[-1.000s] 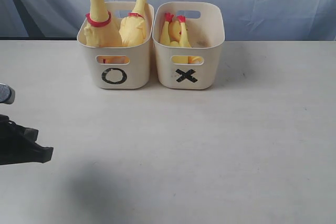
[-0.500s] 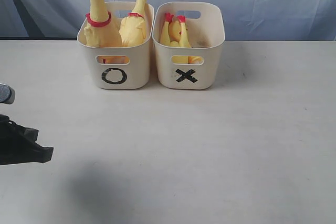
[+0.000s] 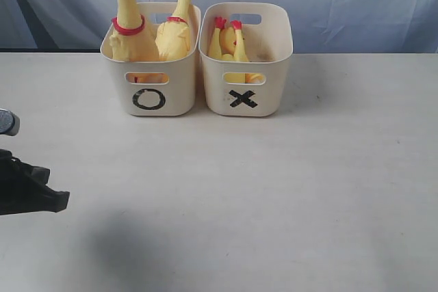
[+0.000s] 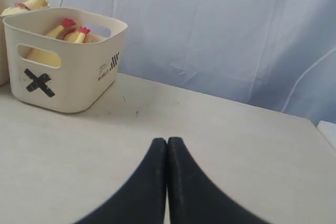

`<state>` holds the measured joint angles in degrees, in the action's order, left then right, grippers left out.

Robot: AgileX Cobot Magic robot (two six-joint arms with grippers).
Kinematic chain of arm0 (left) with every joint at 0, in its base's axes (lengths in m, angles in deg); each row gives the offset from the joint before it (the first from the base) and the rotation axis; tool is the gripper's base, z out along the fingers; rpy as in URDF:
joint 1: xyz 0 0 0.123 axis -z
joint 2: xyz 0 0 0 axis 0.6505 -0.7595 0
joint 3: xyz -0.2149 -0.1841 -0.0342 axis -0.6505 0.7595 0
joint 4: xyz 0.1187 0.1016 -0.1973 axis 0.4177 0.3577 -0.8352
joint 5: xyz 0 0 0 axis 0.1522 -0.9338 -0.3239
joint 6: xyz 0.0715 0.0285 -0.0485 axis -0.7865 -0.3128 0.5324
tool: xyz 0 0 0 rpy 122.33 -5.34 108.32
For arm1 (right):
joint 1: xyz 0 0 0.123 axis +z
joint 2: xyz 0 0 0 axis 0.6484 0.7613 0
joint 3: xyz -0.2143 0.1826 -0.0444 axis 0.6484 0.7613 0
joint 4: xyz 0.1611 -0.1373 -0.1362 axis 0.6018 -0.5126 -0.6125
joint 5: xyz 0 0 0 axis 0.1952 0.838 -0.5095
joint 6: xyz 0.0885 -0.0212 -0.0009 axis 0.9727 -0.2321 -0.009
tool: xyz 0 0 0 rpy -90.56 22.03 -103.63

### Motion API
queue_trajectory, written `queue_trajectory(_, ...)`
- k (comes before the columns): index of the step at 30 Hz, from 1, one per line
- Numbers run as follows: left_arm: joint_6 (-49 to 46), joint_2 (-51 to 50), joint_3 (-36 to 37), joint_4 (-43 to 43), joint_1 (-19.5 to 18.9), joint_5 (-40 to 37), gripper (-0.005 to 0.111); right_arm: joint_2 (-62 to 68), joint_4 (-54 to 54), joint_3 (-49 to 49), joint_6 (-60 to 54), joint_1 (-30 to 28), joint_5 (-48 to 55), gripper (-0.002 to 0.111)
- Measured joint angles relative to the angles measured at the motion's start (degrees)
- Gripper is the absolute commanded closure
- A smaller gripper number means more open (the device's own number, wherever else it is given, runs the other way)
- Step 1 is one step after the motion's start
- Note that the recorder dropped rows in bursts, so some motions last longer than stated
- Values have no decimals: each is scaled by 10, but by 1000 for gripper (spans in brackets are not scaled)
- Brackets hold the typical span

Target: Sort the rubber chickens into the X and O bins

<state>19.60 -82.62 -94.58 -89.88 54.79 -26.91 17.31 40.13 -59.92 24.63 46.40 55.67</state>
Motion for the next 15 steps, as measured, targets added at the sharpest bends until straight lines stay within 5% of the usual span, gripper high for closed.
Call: queue_trajectory(15, 0, 0, 0, 0, 0, 2, 107, -2, -17, 1, 62, 0, 64, 109)
